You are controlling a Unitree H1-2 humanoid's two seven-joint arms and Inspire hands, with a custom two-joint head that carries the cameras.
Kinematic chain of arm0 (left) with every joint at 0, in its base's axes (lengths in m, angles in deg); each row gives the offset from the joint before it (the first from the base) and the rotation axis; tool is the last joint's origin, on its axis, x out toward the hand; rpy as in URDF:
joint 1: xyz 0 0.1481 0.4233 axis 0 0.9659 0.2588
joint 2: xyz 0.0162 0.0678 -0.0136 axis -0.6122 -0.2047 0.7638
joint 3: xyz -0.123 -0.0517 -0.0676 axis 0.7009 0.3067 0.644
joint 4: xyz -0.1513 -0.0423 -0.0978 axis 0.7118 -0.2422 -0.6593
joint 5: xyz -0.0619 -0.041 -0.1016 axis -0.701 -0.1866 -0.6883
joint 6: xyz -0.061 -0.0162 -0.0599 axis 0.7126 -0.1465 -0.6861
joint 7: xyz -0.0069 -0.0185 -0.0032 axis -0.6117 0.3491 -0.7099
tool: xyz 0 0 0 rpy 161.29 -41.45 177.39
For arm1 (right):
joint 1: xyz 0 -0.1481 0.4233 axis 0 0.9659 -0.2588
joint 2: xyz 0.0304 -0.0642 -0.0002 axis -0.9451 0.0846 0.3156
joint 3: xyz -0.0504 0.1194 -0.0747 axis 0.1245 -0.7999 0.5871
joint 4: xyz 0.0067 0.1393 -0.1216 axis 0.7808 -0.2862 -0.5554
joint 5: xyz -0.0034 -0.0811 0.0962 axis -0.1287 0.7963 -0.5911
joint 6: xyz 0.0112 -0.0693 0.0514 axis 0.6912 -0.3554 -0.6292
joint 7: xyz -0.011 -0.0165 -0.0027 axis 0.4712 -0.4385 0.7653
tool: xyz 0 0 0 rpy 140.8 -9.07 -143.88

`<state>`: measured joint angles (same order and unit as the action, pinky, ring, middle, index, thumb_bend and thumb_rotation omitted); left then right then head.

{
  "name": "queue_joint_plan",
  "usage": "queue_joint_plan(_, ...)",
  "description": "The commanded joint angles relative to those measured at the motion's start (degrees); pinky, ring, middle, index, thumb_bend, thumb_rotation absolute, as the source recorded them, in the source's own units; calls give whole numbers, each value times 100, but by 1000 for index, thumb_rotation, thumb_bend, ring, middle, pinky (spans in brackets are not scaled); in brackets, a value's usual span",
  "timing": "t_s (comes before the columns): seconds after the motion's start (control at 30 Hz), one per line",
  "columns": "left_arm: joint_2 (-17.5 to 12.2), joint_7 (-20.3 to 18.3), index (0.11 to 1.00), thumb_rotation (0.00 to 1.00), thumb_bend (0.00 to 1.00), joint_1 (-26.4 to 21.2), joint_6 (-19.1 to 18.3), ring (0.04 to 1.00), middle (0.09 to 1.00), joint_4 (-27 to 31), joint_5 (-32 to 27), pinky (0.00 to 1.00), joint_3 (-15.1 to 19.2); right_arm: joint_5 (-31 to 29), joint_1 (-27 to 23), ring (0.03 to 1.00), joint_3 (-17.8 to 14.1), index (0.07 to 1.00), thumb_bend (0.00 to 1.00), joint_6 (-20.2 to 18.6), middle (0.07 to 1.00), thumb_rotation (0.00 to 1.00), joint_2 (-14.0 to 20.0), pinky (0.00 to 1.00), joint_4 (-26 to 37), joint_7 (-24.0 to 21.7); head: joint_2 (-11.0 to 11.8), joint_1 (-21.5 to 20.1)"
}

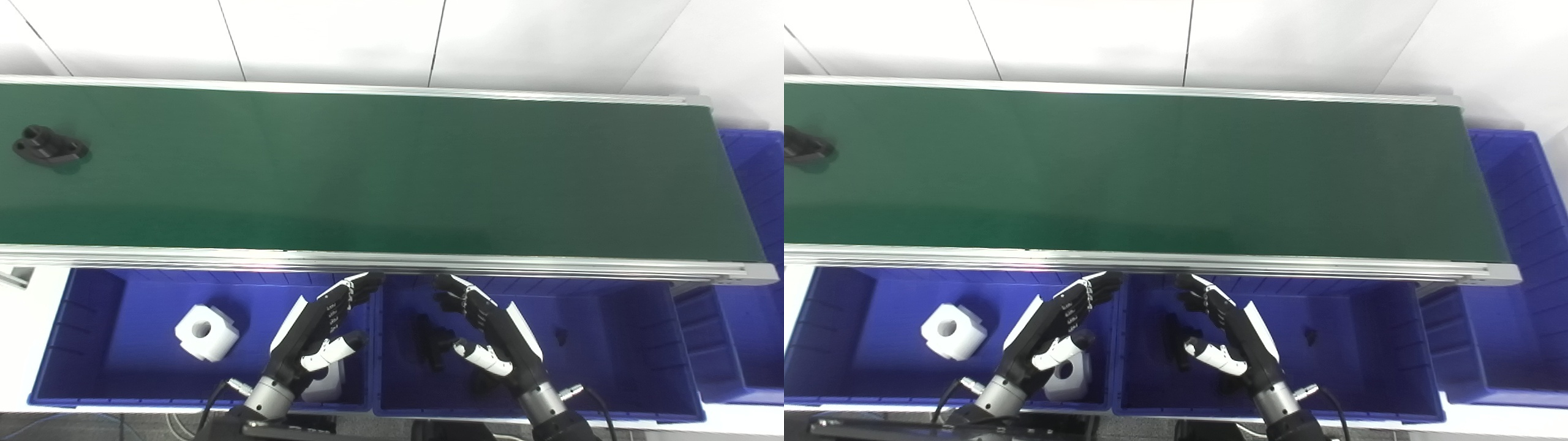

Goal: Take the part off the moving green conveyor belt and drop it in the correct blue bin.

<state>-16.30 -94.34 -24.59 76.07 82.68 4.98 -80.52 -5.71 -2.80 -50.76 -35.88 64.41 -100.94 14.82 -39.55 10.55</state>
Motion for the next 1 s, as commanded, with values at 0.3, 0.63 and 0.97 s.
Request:
queue_joint_plan(0.3,-13,-51,806,701,837,43,210,891,868,56,-43,905,2,47,4,820,15,850,850,325,853,730,0,793,149,46,-6,1)
queue_joint_plan(0.63,-18,-54,809,701,830,25,245,890,867,23,-21,902,-2,65,-2,824,23,850,850,325,850,733,-2,789,132,66,15,-2)
queue_joint_plan(0.97,-20,-49,807,708,838,25,253,888,866,19,5,897,-7,84,-13,824,65,848,845,325,846,730,26,791,126,120,47,-4)
